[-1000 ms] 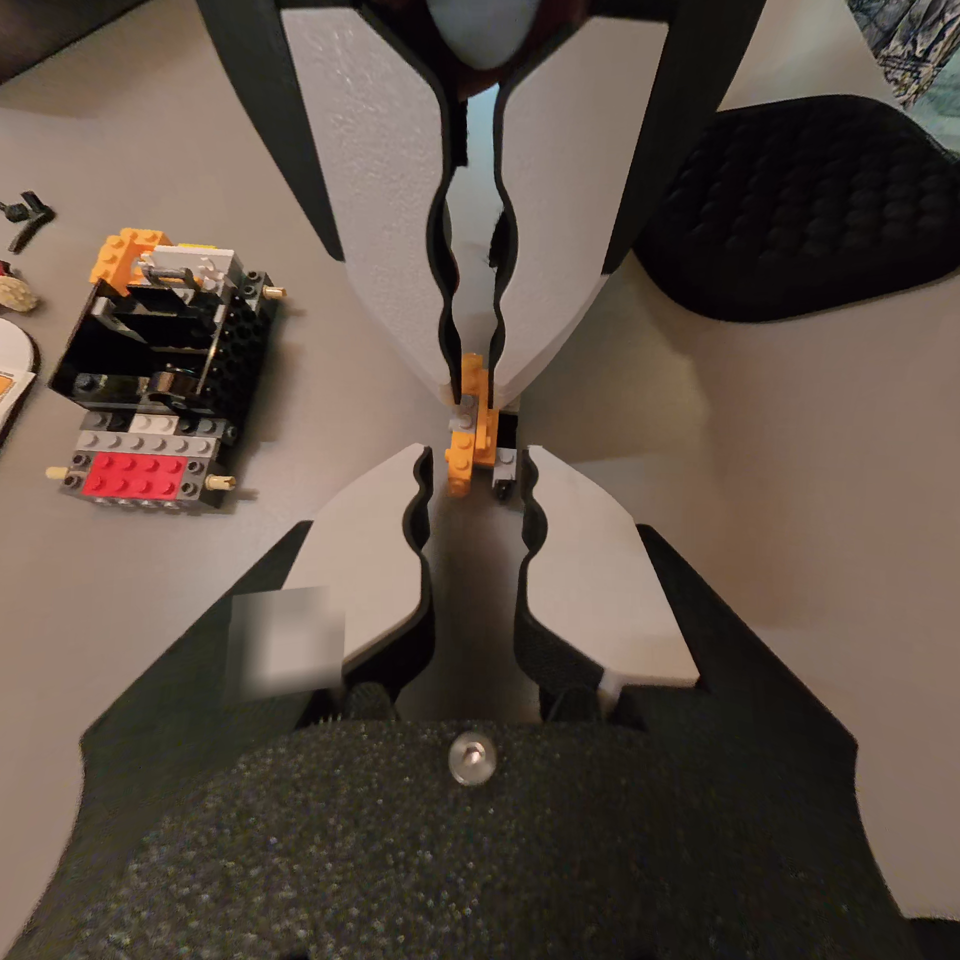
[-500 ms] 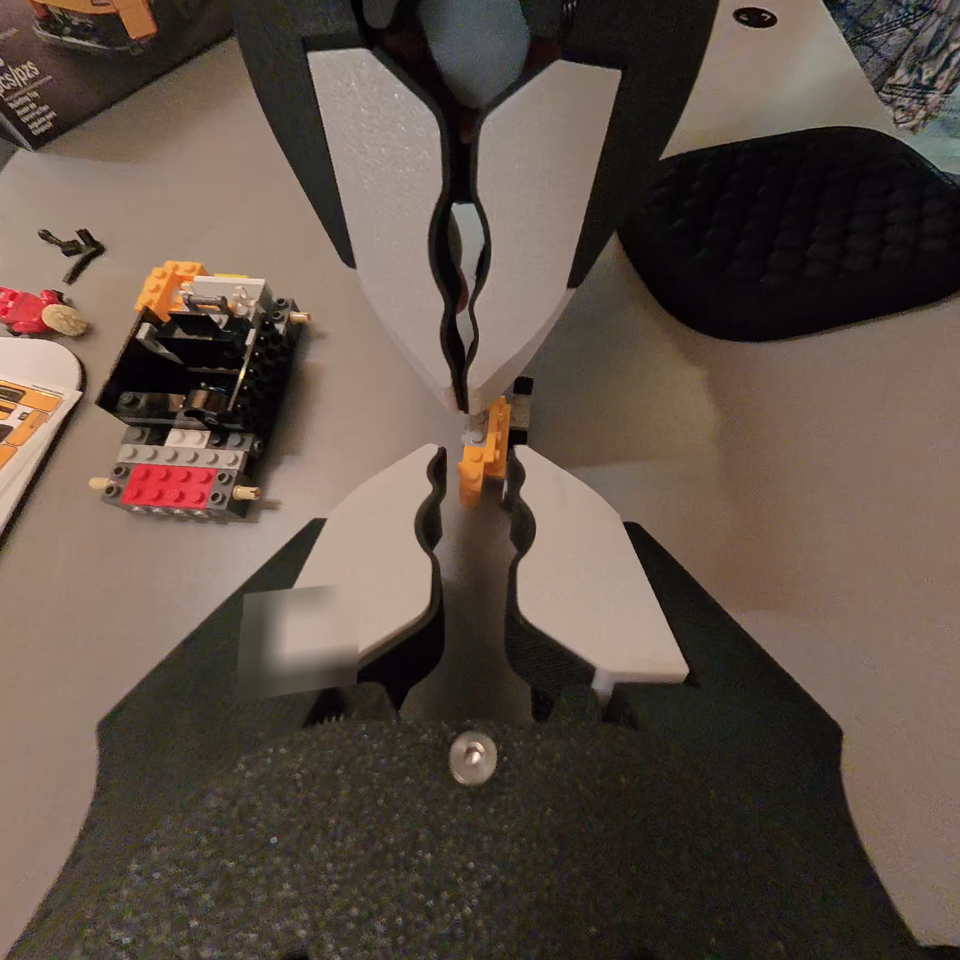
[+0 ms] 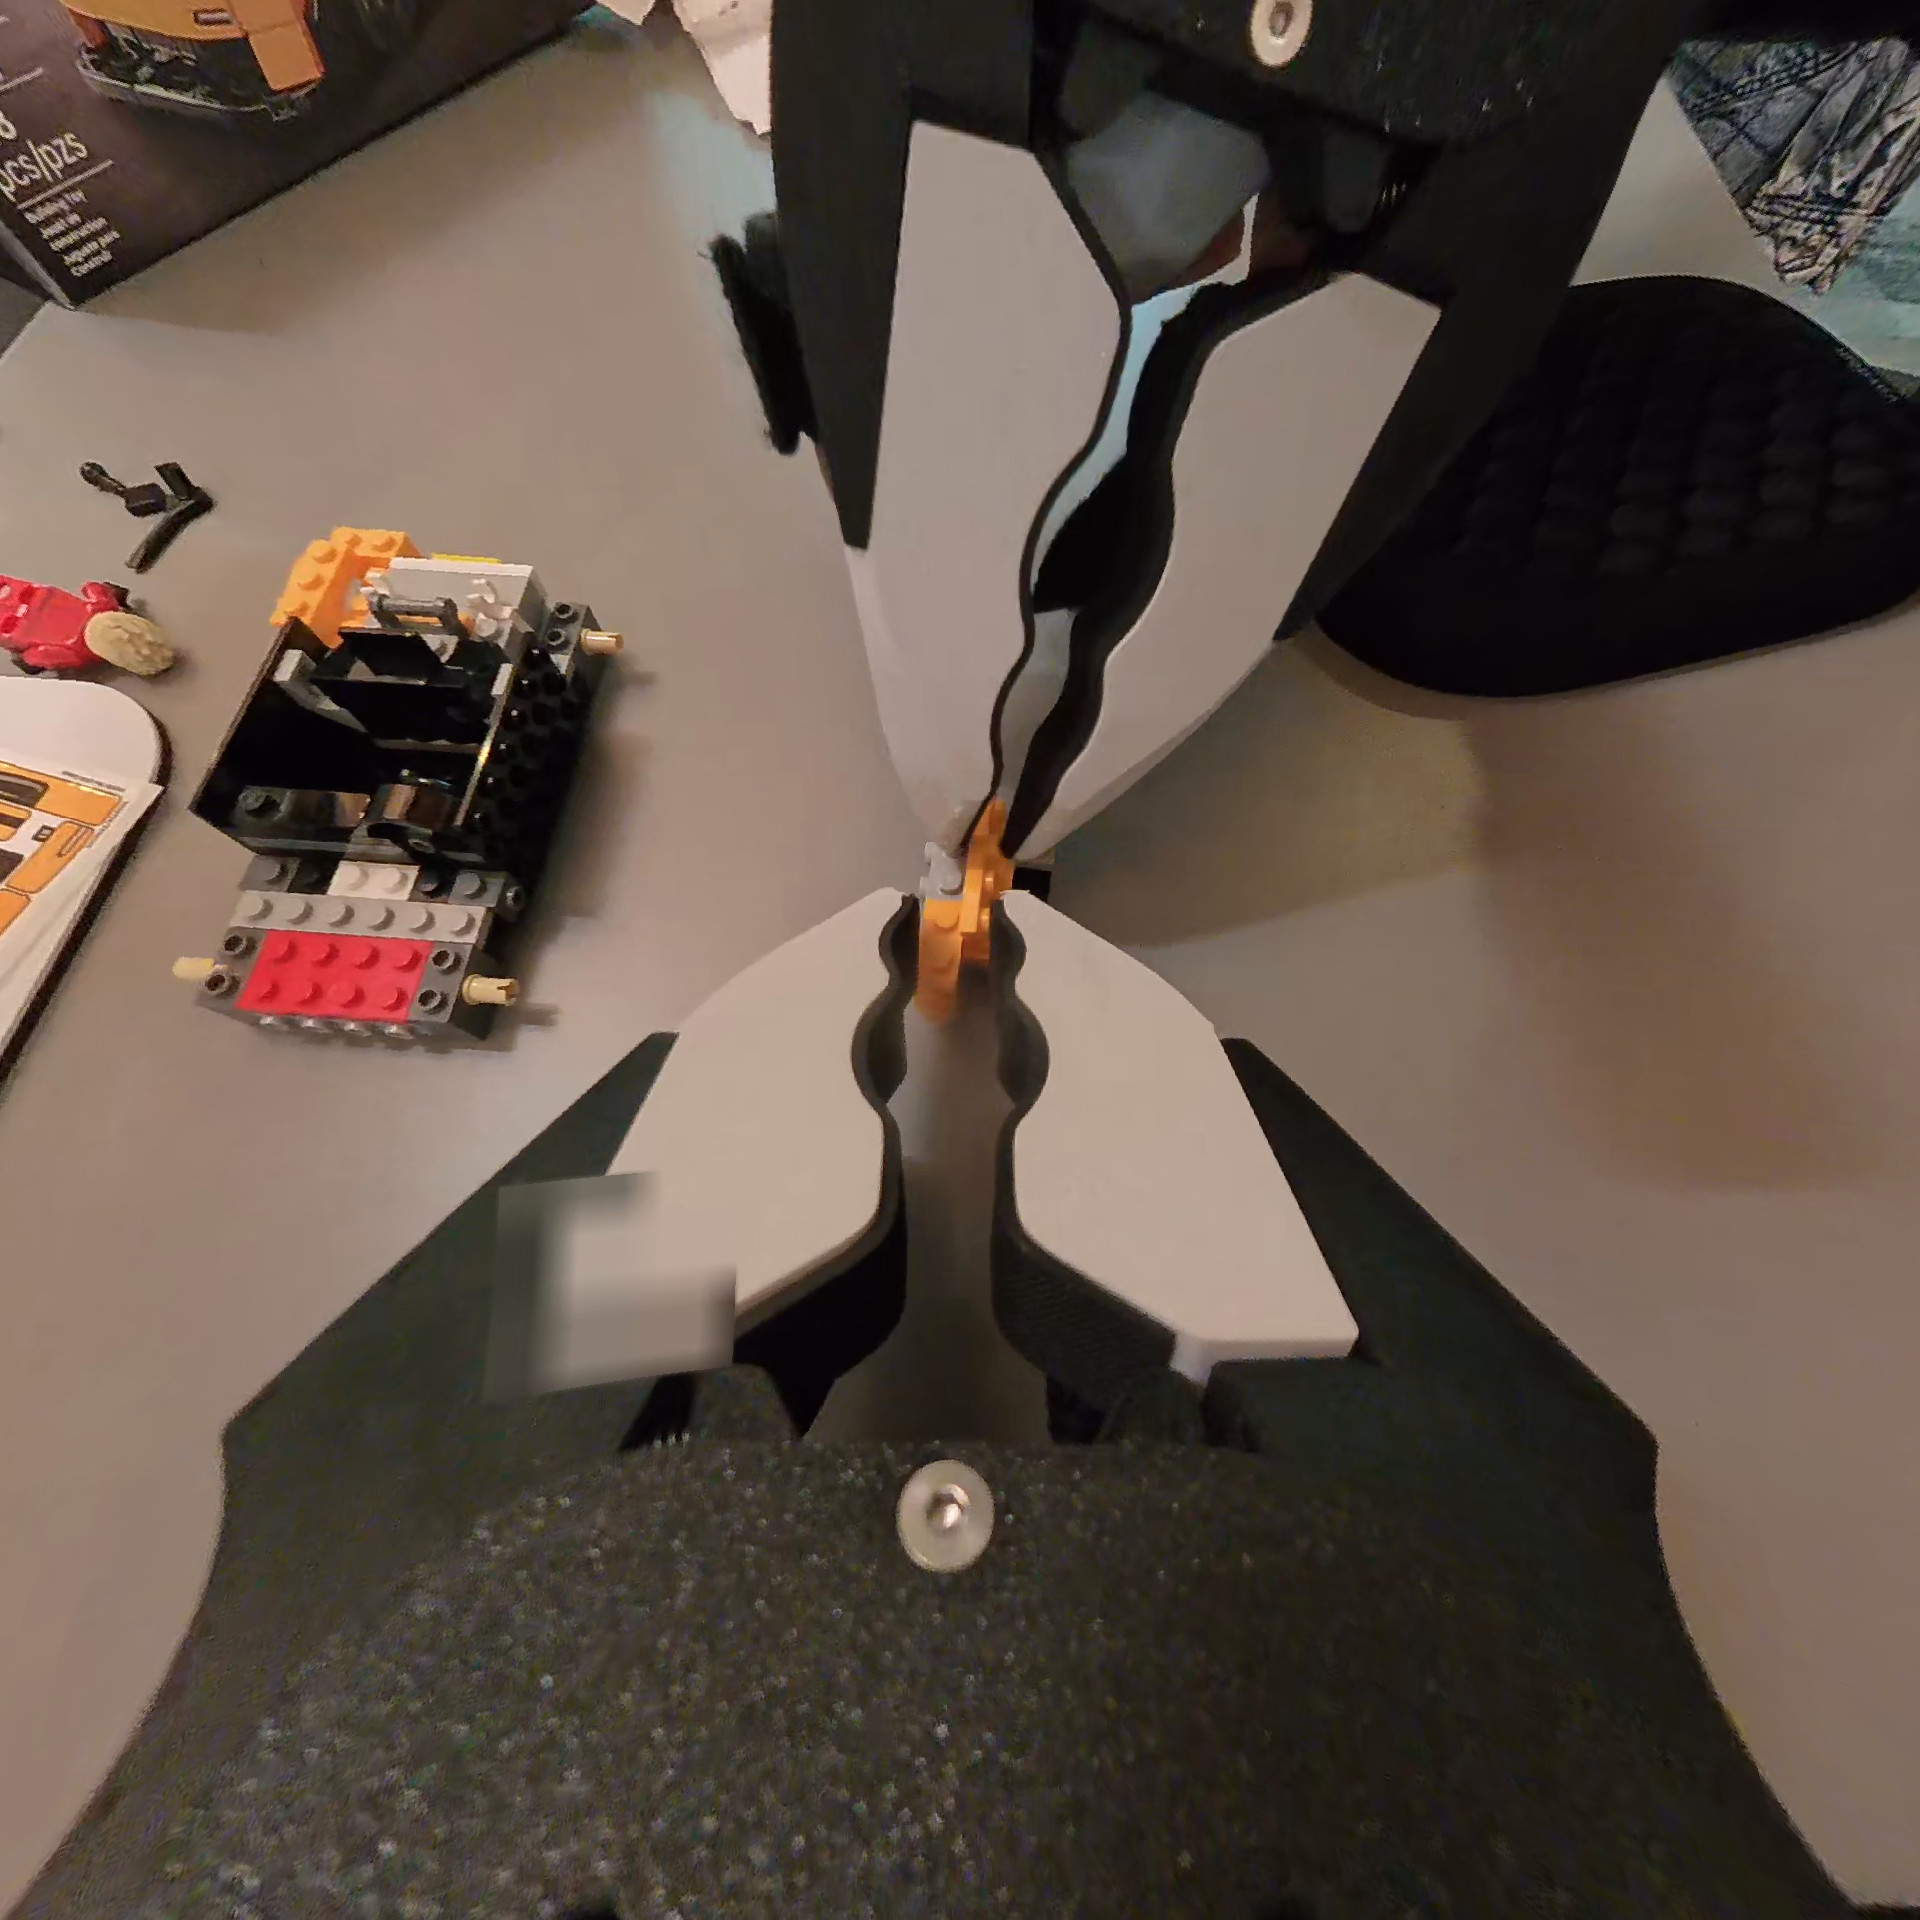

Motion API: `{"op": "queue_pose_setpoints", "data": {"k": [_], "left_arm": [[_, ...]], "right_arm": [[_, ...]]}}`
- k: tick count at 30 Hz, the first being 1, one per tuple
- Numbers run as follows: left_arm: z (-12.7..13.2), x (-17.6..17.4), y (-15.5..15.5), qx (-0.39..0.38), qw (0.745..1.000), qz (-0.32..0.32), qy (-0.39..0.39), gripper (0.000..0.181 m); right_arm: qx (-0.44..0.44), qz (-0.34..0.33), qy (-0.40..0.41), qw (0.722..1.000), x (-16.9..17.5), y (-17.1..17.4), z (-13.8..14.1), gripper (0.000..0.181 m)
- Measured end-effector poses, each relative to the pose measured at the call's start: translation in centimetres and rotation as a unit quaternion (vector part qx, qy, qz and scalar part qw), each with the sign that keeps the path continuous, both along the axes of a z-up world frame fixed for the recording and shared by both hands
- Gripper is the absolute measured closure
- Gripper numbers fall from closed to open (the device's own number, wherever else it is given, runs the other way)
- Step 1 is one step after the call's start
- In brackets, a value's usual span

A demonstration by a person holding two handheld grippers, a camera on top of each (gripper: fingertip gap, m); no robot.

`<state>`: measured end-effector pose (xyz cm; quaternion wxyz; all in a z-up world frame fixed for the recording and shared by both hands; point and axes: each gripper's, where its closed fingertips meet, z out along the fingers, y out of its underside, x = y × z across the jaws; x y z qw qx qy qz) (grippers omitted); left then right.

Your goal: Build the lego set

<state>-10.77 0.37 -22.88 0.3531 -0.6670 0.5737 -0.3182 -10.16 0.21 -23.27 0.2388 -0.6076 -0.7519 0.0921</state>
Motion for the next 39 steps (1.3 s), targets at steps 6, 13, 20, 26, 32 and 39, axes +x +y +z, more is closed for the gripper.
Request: {"op": "queue_pose_setpoints", "data": {"k": [6, 13, 20, 26, 32, 39], "left_arm": [[0.6, -0.1, -0.2, 0.018, 1.0, -0.011, -0.007, 0.166], [-0.5, -0.1, -0.2, 0.065, 0.997, -0.018, 0.033, 0.164], [-0.4, -0.1, -0.1, 0.052, 0.998, -0.011, 0.026, 0.168], [-0.3, -0.1, -0.1, 0.048, 0.999, -0.012, 0.021, 0.168], [1.3, 0.0, -0.6, 0.101, 0.994, -0.036, -0.002, 0.159], [3.4, 0.5, -0.8, 0.251, 0.967, -0.046, 0.001, 0.165]], "right_arm": [[-0.036, -0.016, 0.011, 0.999, 0.0, 0.1, 0.3, 0.181], [-0.071, -0.022, 0.032, 0.997, 0.2, 0.3, 0.5, 0.181], [-0.038, 0.003, 0.014, 0.999, 0.1, -0.1, -0.1, 0.173], [-0.03, 0.001, 0.01, 0.999, -0.1, 0.1, 0.0, 0.177], [-0.12, -0.011, 0.043, 0.992, 0.1, -0.3, 1.0, 0.177], [-0.276, -0.004, 0.08, 0.958, 0.4, -1.1, 2.8, 0.177]]}}
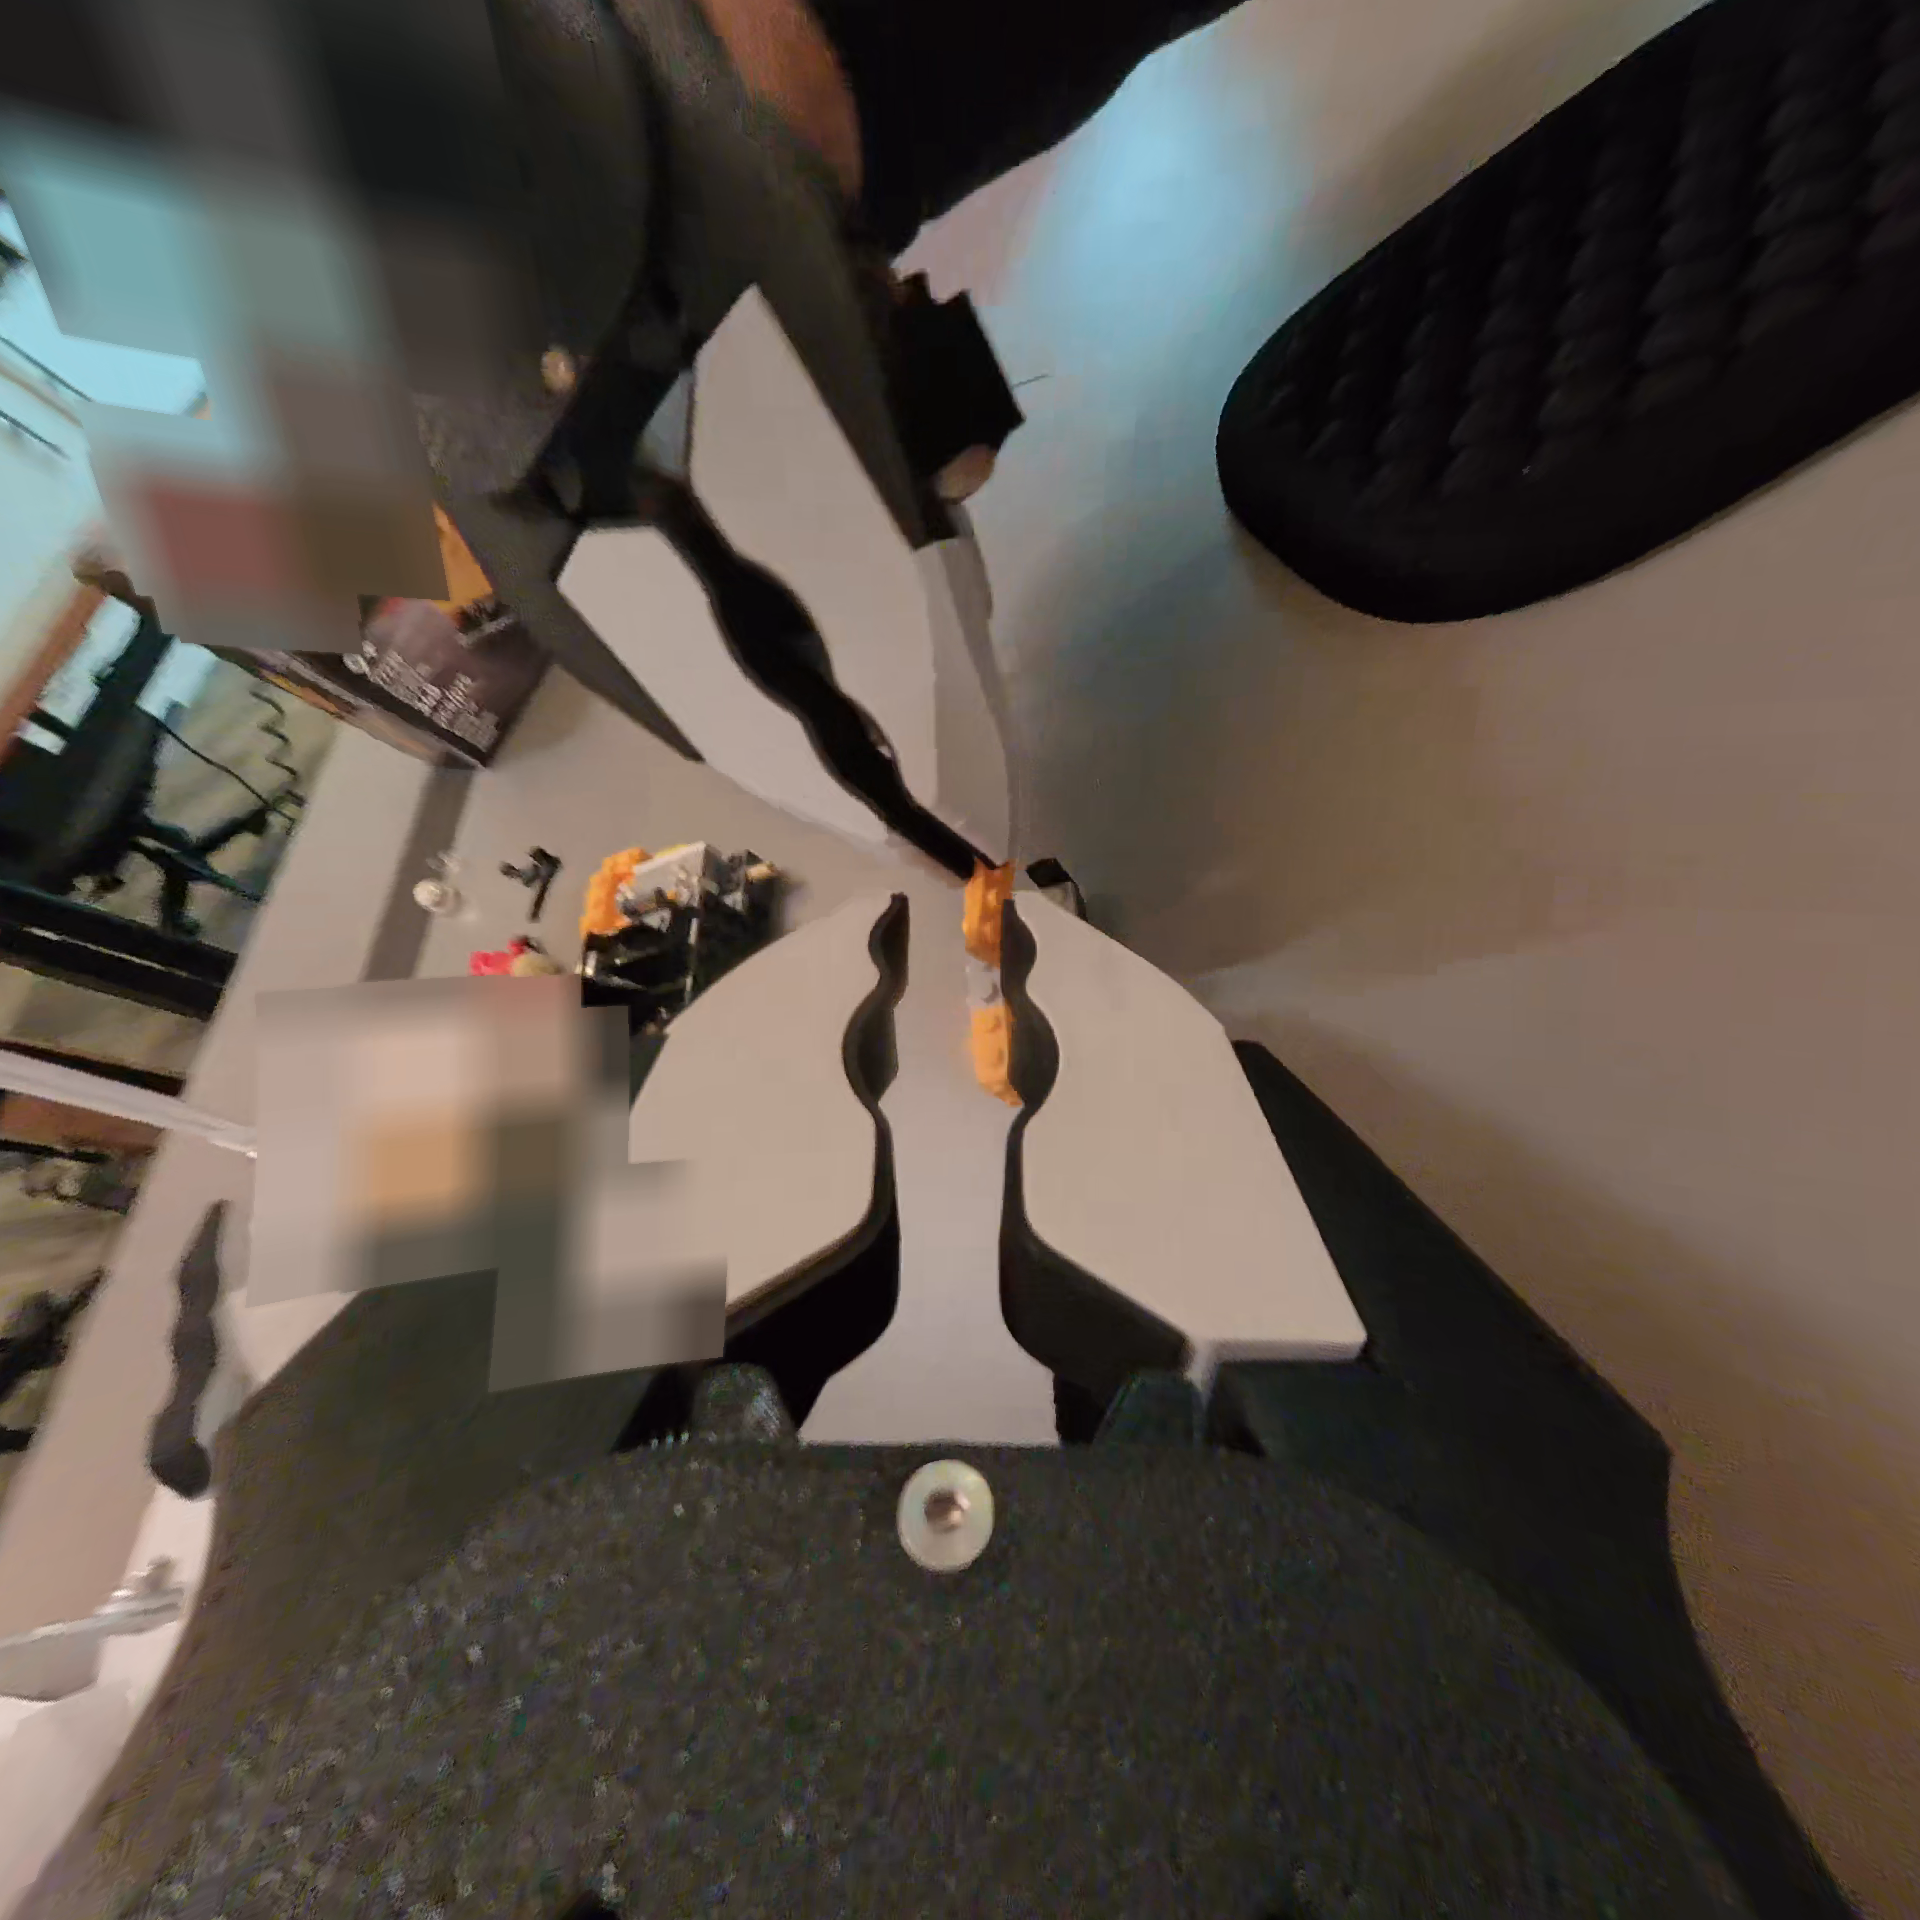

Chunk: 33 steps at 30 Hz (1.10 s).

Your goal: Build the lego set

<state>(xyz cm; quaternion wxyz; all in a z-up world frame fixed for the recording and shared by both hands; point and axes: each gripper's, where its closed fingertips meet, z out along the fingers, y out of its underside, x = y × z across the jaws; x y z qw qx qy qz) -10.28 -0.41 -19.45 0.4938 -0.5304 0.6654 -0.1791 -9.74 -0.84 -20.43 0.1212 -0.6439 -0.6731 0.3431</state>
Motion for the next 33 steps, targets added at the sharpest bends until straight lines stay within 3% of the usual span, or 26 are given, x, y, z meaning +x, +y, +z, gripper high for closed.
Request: {"op": "queue_pose_setpoints", "data": {"k": [6, 11, 14, 18, 21, 33], "left_arm": [[0.0, 0.1, -0.1, 0.072, 0.997, -0.003, 0.031, 0.168], [0.0, 0.2, -0.2, 0.082, 0.996, -0.003, 0.035, 0.173], [-0.1, -0.1, 0.4, 0.031, 0.999, 0.016, 0.016, 0.173], [-0.6, -0.7, 1.0, -0.112, 0.993, 0.034, -0.025, 0.173], [-0.7, -0.8, 1.2, -0.166, 0.985, 0.039, -0.038, 0.173], [-1.5, -0.9, 1.3, -0.193, 0.98, 0.054, -0.018, 0.173]], "right_arm": [[-0.071, 0.011, 0.02, 0.997, 0.2, -0.4, 1.0, 0.177], [-0.093, 0.01, 0.03, 0.995, 0.1, -0.2, 1.2, 0.177], [-0.055, -0.011, 0.049, 0.997, -0.1, 0.7, 1.4, 0.174], [0.083, -0.007, 0.071, 0.994, -0.3, 1.5, 1.6, 0.166], [0.163, 0.008, 0.052, 0.985, -0.7, 1.4, 0.9, 0.164], [0.211, 0.026, 0.003, 0.977, -1.6, 1.8, -0.3, 0.175]]}}
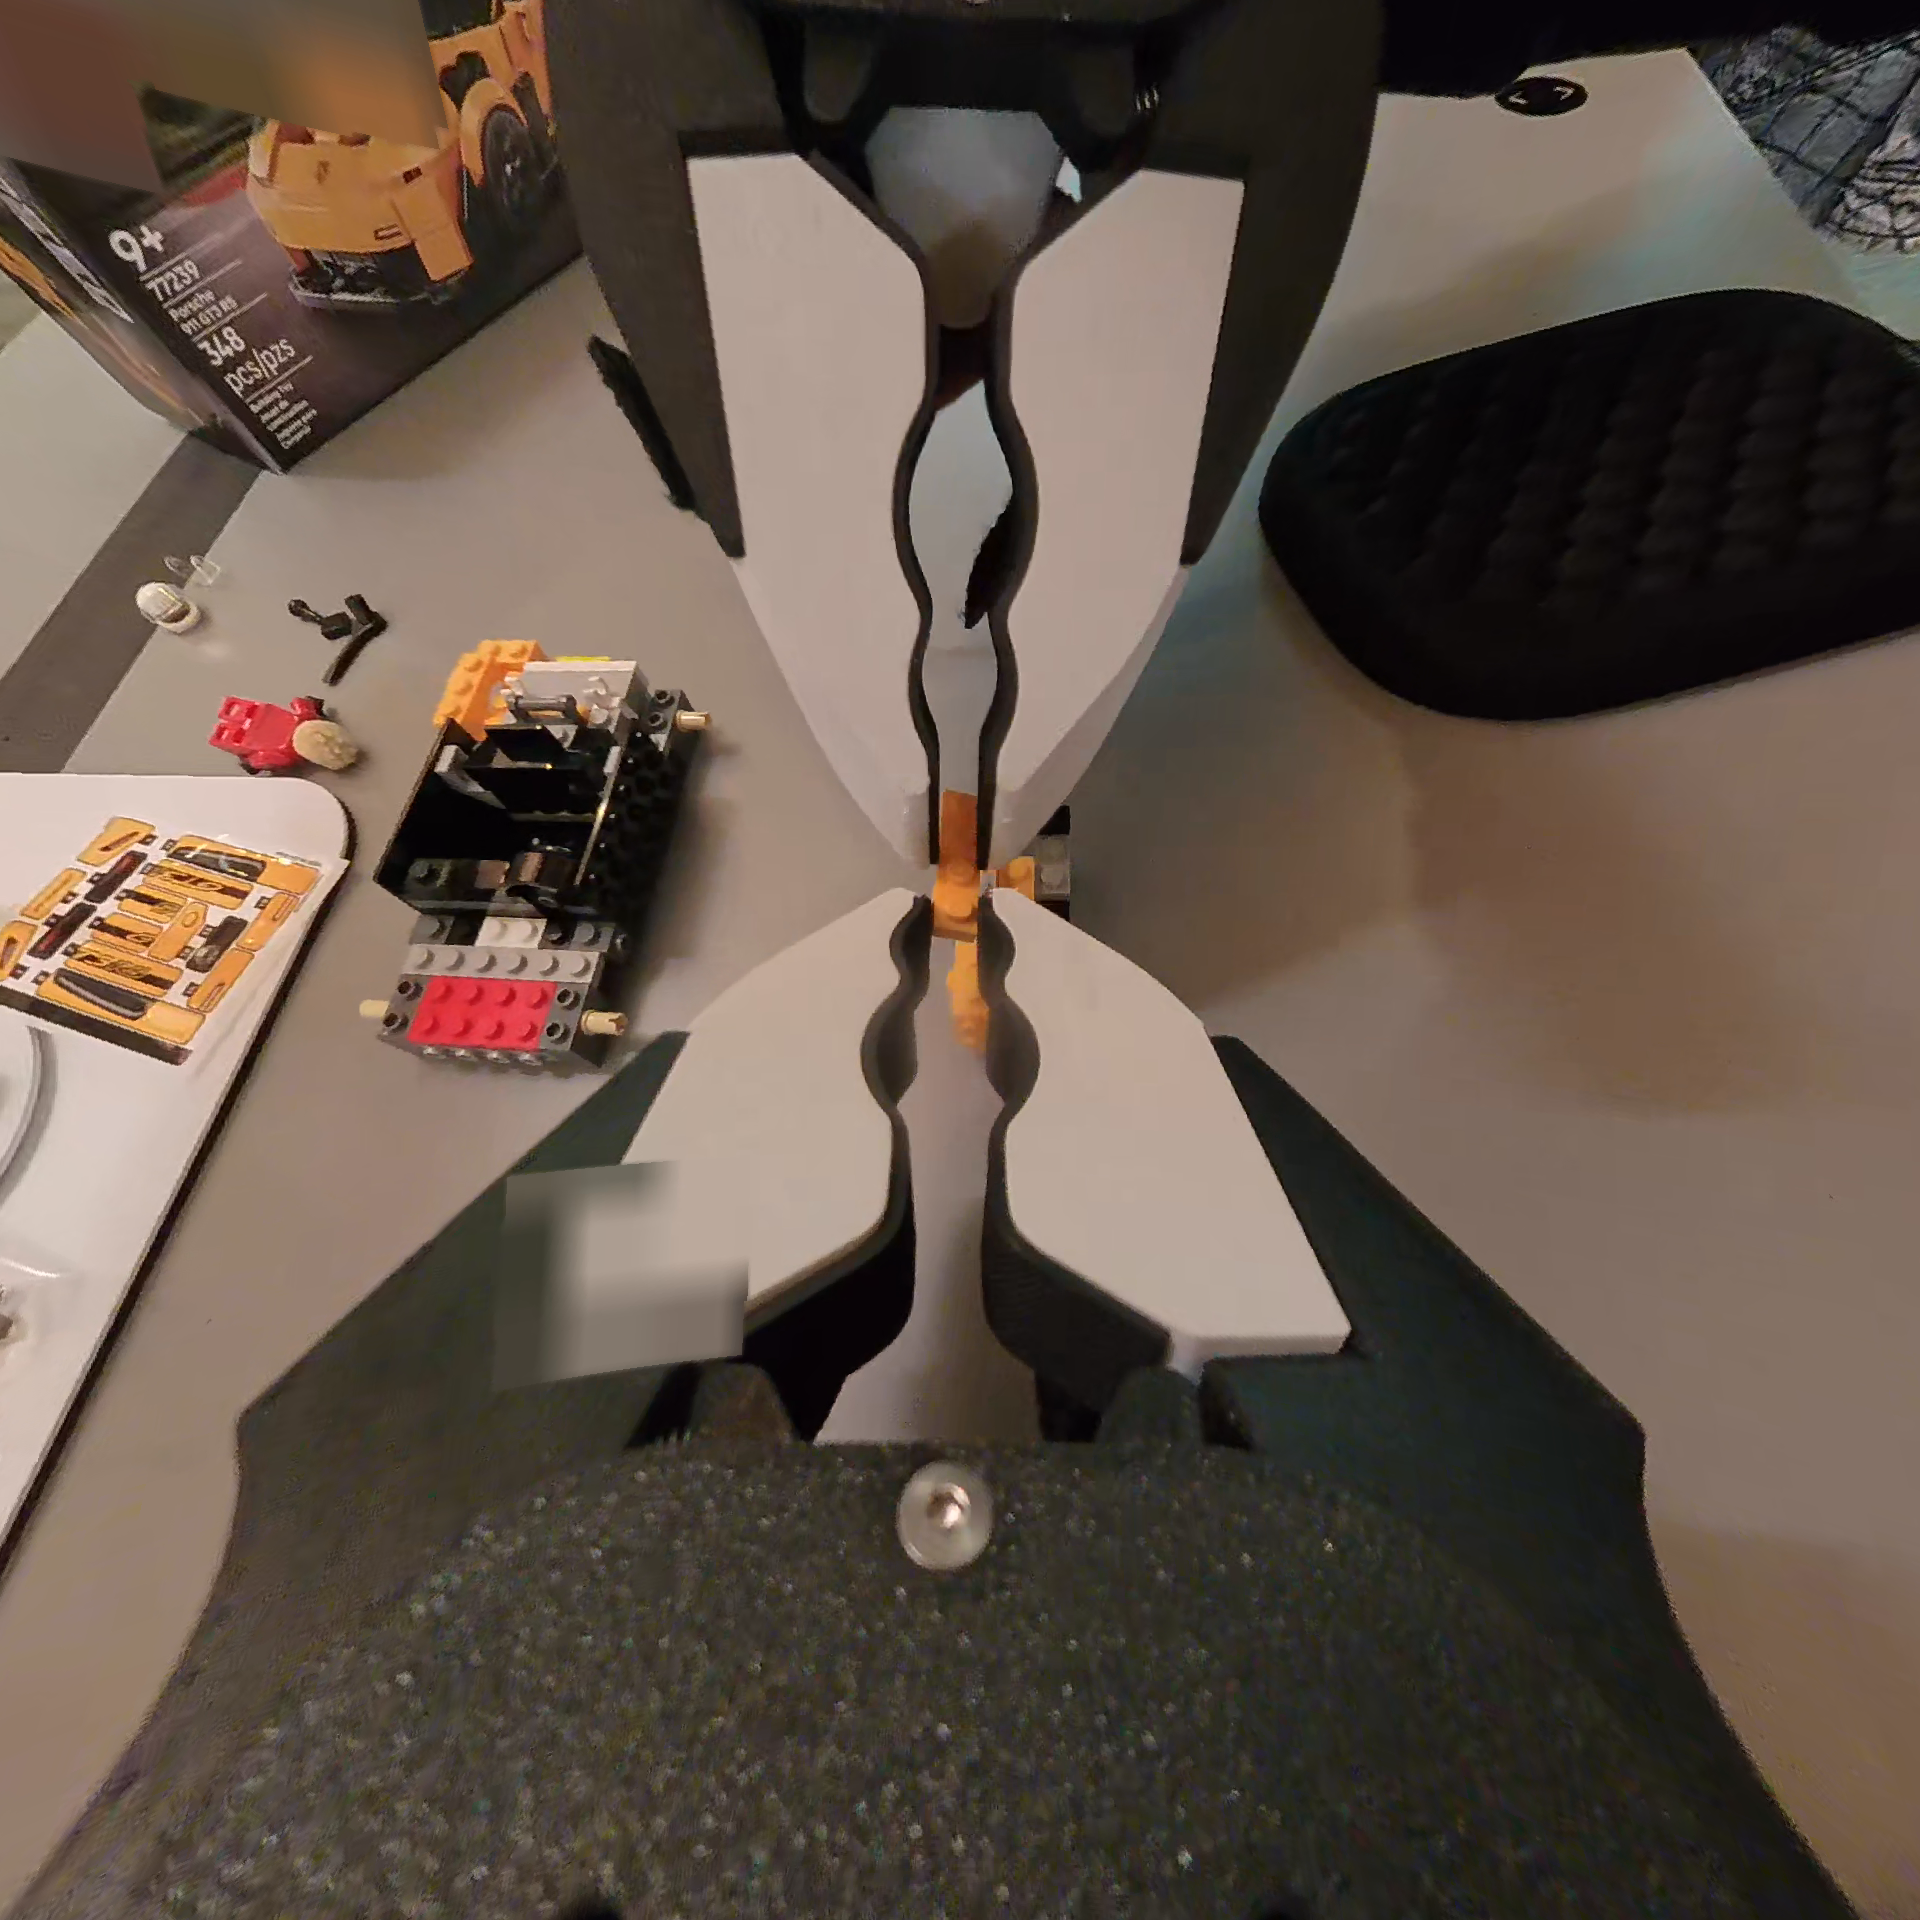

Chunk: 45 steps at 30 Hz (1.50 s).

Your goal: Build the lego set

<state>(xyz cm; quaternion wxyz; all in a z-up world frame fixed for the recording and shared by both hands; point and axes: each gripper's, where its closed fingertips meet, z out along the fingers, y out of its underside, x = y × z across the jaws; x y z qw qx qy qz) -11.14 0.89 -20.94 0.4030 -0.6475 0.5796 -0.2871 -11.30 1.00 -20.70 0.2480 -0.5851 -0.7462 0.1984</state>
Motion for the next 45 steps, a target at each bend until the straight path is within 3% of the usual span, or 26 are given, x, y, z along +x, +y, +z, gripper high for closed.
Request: {"op": "queue_pose_setpoints", "data": {"k": [17, 22, 25, 37, 45], "left_arm": [[-0.2, -0.1, 0.0, -0.025, 1.0, 0.005, 0.004, 0.173], [-1.2, -0.6, -0.5, -0.028, 0.999, -0.016, 0.037, 0.136], [-2.9, -0.7, -1.0, -0.032, 0.996, -0.031, 0.073, 0.127], [-3.4, -0.3, -1.0, -0.026, 0.997, -0.032, 0.072, 0.153], [-3.5, -0.3, -1.0, -0.025, 0.997, -0.029, 0.072, 0.154]], "right_arm": [[0.001, -0.008, -0.037, 0.999, 0.1, 0.1, -0.6, 0.174], [-0.029, -0.015, -0.07, 0.997, 0.7, 0.6, -1.2, 0.174], [-0.059, -0.014, -0.092, 0.994, 0.8, 0.3, -1.9, 0.174], [-0.094, -0.013, -0.135, 0.986, 0.8, -0.1, -2.6, 0.174], [-0.106, -0.008, -0.15, 0.983, 0.8, -0.2, -2.8, 0.173]]}}
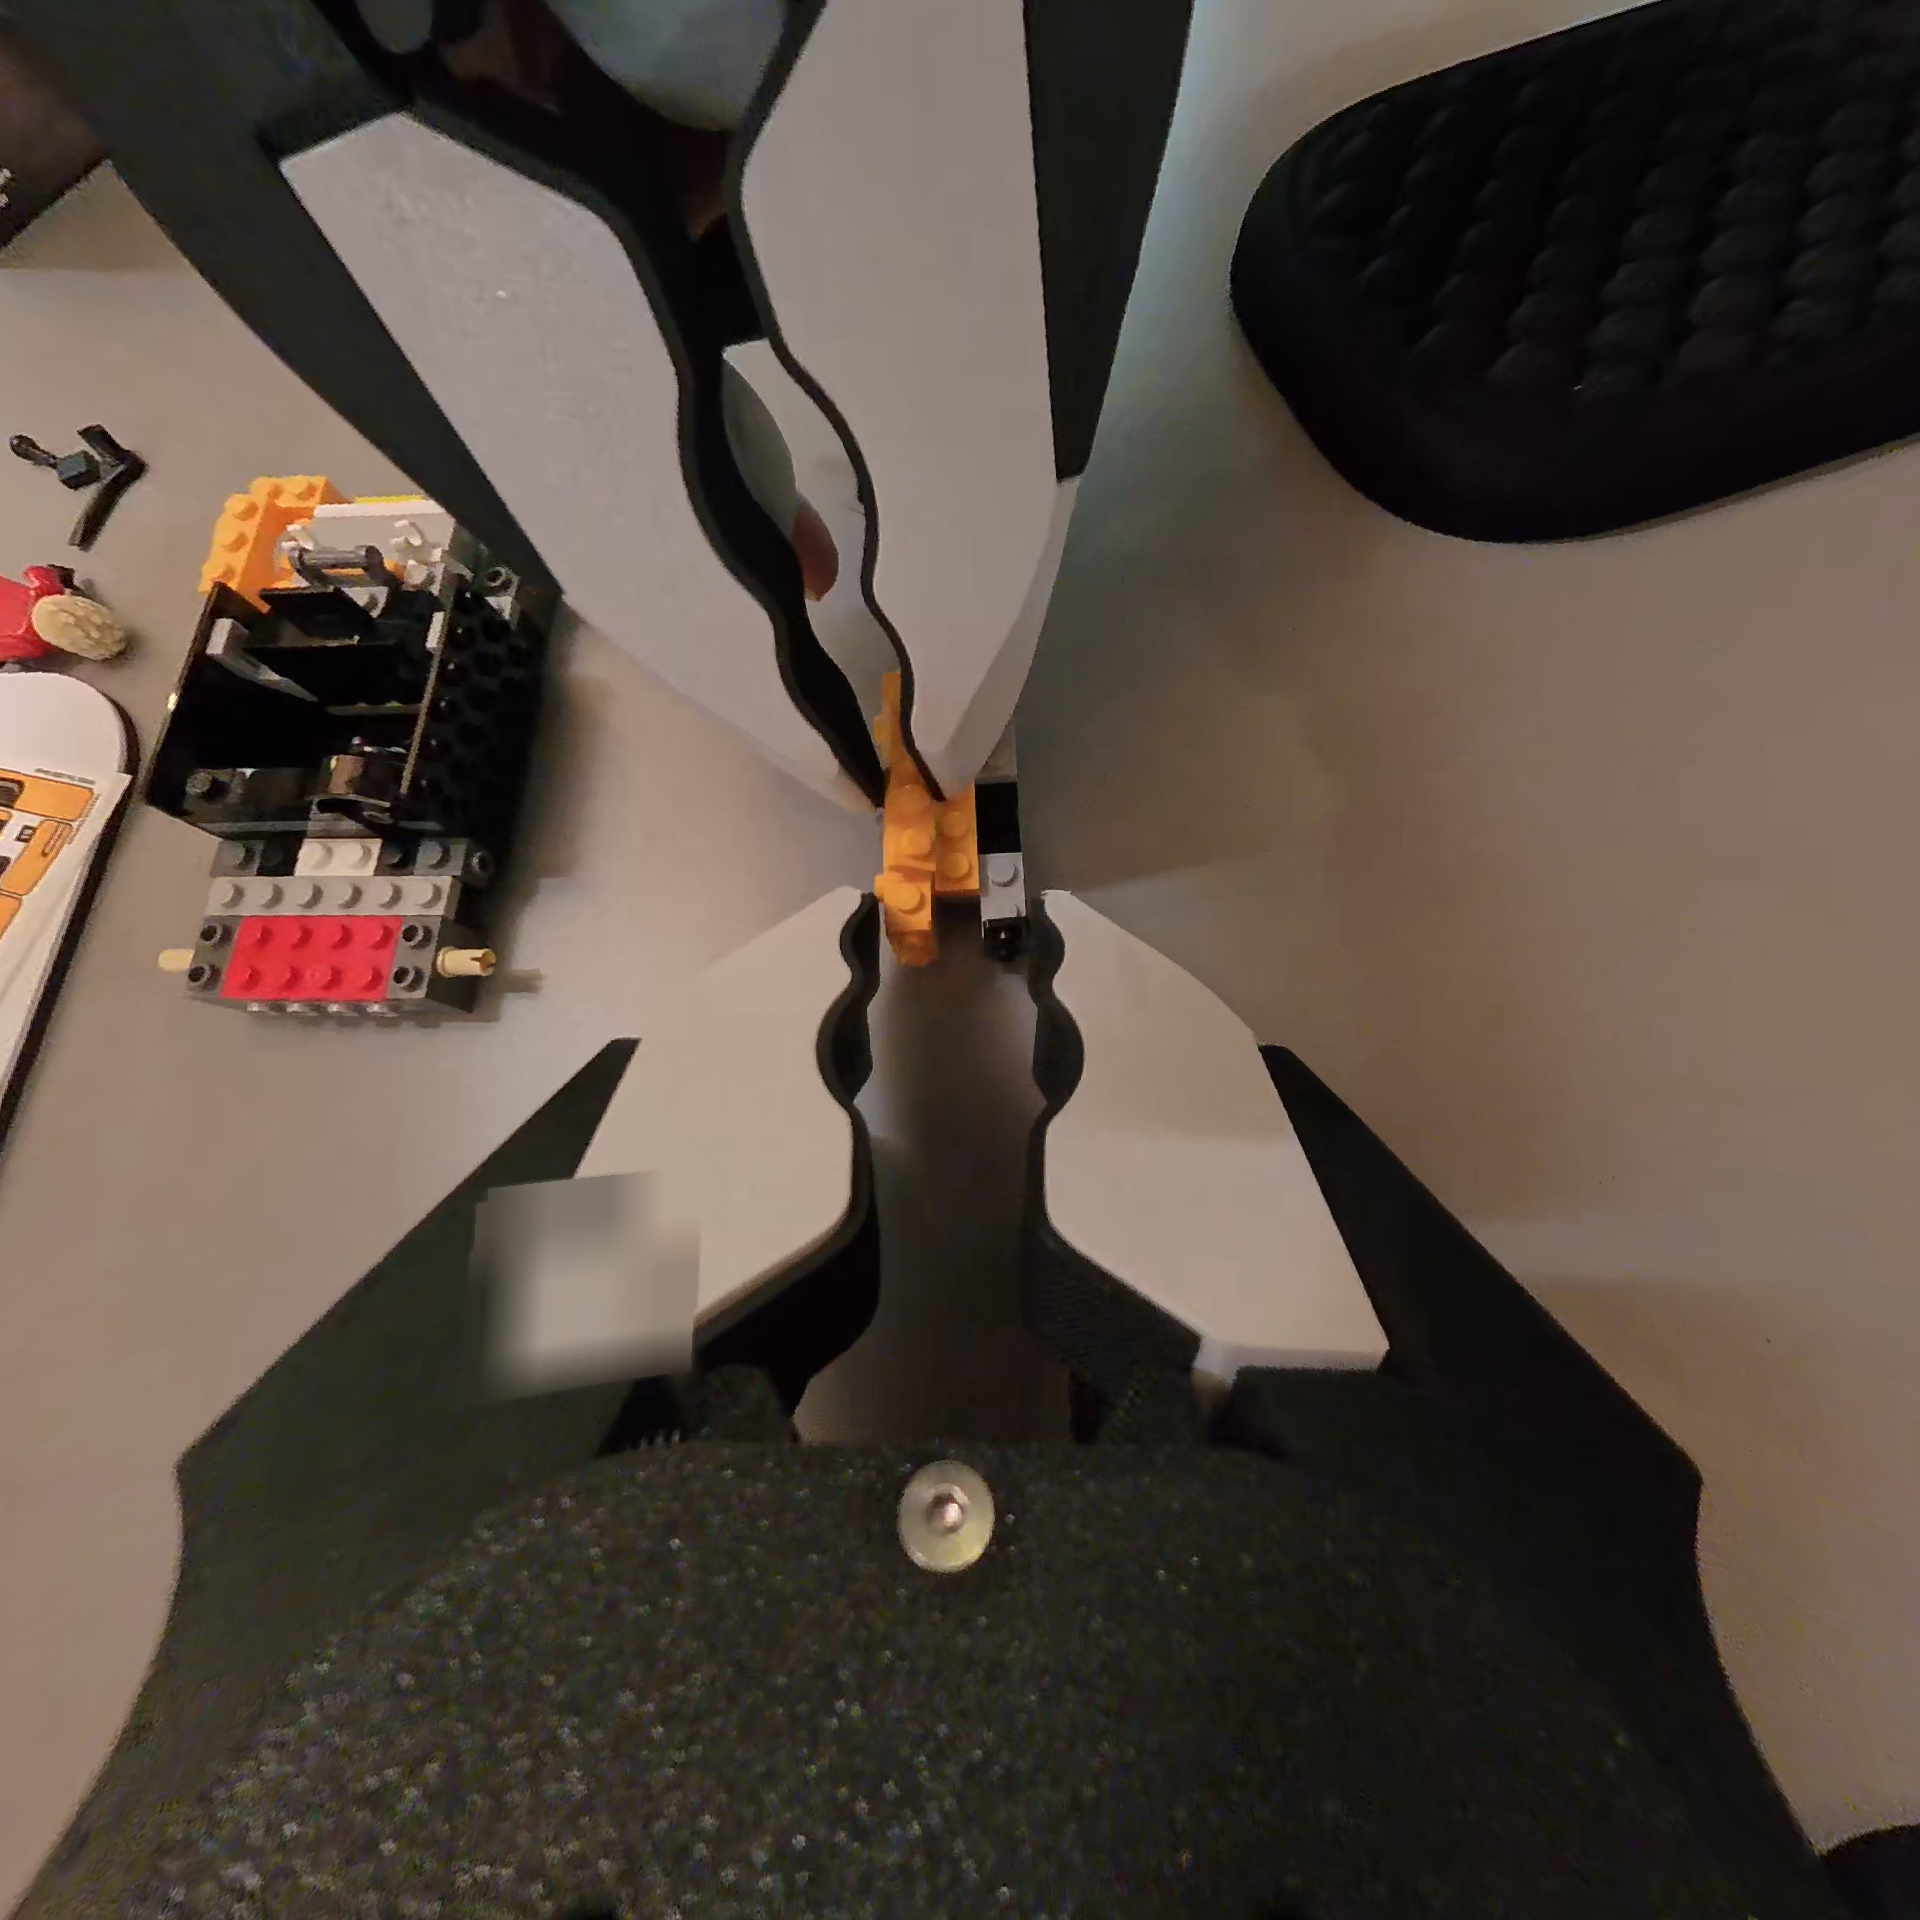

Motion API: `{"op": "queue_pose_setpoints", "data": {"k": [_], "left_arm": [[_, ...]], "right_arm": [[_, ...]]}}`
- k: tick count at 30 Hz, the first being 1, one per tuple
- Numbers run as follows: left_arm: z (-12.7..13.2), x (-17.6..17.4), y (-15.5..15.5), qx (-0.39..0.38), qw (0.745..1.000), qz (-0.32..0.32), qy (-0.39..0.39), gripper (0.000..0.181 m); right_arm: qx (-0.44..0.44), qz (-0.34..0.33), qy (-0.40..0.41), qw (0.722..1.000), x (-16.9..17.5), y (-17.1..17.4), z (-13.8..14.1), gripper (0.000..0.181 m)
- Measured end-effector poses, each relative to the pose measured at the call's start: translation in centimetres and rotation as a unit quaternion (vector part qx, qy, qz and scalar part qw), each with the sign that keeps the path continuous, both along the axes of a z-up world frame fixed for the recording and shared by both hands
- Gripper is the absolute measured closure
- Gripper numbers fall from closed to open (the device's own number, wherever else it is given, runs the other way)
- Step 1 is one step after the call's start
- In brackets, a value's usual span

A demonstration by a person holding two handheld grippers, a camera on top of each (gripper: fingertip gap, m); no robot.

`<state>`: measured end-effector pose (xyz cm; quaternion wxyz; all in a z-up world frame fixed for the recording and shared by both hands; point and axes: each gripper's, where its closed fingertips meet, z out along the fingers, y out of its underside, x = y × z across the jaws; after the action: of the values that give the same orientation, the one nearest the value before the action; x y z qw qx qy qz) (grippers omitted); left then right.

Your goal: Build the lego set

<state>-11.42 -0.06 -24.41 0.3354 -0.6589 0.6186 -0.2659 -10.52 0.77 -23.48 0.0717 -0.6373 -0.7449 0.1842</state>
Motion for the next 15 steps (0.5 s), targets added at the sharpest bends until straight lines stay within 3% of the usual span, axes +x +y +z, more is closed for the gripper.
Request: {"op": "queue_pose_setpoints", "data": {"k": [15], "left_arm": [[-0.02, -0.02, -0.07, -0.004, 1.0, -0.002, -0.001, 0.154]], "right_arm": [[-0.017, -0.002, 0.006, 1.0, 0.02, 0.06, 0.25, 0.171]]}}
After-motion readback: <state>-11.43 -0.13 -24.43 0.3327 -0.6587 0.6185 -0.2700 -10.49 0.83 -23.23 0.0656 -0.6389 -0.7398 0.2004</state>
